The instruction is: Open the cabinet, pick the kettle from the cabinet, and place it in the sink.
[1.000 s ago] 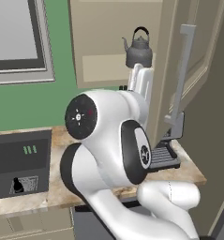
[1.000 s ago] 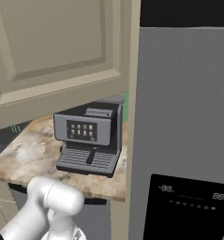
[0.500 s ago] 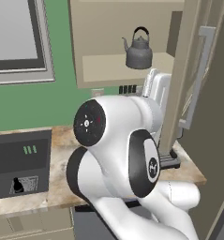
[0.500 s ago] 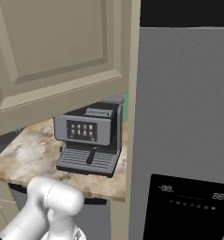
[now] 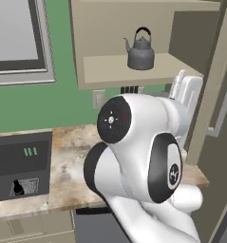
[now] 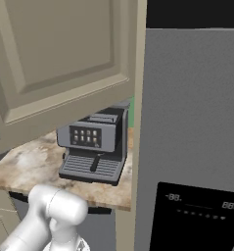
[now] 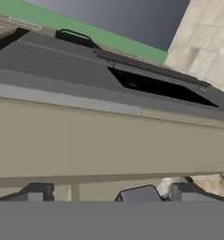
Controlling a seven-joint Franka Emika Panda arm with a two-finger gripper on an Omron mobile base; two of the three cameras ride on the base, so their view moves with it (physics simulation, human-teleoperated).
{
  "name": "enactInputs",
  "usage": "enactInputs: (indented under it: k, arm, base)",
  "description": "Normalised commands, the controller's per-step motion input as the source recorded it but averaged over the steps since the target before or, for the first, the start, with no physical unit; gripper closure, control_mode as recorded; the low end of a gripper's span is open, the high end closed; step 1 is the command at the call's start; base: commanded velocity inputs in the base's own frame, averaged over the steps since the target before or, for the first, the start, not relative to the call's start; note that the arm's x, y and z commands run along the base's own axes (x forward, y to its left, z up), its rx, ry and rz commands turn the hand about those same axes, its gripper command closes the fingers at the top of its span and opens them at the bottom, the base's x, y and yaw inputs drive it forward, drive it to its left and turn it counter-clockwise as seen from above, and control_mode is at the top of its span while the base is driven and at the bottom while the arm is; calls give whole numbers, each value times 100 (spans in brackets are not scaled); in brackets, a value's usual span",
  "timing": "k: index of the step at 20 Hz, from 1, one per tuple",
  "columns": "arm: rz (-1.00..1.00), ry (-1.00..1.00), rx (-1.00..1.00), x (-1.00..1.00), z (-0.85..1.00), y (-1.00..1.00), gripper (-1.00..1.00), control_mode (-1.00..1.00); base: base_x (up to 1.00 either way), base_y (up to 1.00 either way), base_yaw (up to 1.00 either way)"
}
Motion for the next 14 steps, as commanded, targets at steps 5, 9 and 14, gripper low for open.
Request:
enactInputs:
  k: [5,9,14]
  arm:
    - [-8,3,0,-29,0,-49,-100,-100]
    - [-8,2,0,-30,0,-51,-100,-100]
    - [-9,2,0,-29,0,-53,-100,-100]
  base:
    - [0,0,0]
    - [0,0,0]
    - [0,0,0]
